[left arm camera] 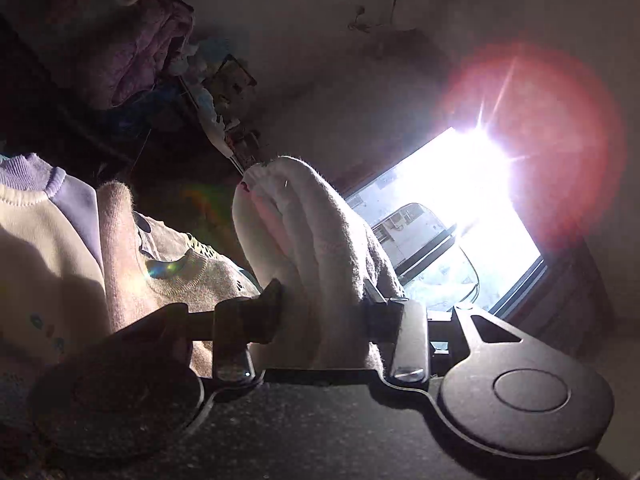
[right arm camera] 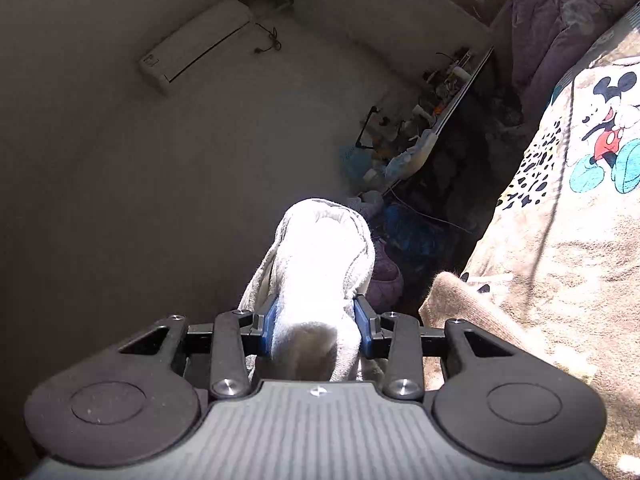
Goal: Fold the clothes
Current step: 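Lift the folded sweatshirt with both grippers and carry it toward the clothes pile, then lower the folded sweatshirt onto the clothes stack and open both grippers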
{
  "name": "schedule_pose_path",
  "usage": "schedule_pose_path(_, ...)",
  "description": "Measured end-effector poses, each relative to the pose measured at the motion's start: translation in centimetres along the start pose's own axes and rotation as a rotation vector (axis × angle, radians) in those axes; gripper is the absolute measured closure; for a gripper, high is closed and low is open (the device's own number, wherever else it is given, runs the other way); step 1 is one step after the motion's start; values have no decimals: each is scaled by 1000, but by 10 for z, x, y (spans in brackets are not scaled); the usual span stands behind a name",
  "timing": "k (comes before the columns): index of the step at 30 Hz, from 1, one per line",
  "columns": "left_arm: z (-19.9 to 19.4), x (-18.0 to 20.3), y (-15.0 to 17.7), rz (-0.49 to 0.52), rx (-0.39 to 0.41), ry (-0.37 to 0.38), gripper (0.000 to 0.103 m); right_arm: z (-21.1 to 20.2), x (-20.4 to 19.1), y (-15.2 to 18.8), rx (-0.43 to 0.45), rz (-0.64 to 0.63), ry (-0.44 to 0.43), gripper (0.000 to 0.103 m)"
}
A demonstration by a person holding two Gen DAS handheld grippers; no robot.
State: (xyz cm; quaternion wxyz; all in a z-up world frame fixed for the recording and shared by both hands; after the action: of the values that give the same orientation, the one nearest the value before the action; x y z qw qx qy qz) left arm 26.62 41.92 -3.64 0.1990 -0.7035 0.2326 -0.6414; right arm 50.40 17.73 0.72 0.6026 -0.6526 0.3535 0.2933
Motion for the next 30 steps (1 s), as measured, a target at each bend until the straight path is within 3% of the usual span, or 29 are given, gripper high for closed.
schedule_pose_path(3,19,-12,-1,-13,-25,-121,65,20,25,1,-6,41,-1,64)
schedule_pose_path(8,38,-25,5,30,-91,-327,64,39,74,16,-24,103,67,64)
schedule_pose_path(12,52,-23,13,86,-146,-424,53,46,84,30,-55,43,252,59)
schedule_pose_path(14,49,-18,16,107,-144,-423,43,43,73,32,-43,-36,337,45)
schedule_pose_path(15,48,-17,17,111,-148,-419,38,42,67,32,-37,-67,367,42)
schedule_pose_path(22,18,13,12,153,-102,-346,23,31,18,27,-17,-232,501,42)
schedule_pose_path(24,6,26,9,176,-93,-321,11,27,4,30,-35,-258,536,38)
schedule_pose_path(26,-4,40,9,228,-98,-334,2,22,-9,33,-46,-263,580,31)
schedule_pose_path(28,-13,54,8,283,-103,-350,0,19,-20,34,-65,-255,624,23)
schedule_pose_path(30,-18,66,8,375,-116,-433,0,16,-34,38,-78,-258,673,16)
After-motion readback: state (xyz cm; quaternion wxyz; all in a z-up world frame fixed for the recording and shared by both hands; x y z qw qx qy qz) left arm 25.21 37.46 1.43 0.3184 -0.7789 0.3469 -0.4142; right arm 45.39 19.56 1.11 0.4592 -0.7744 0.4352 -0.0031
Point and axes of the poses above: each gripper's, at about its wrist camera, not at the fingertips, and z roughly the way its jaws point, x to its right, y to its underside, the point moved 3 cm from there along z, roughly the way its jaws point, and after that the axes turned 14 degrees about -x, right-handed, at the moved point
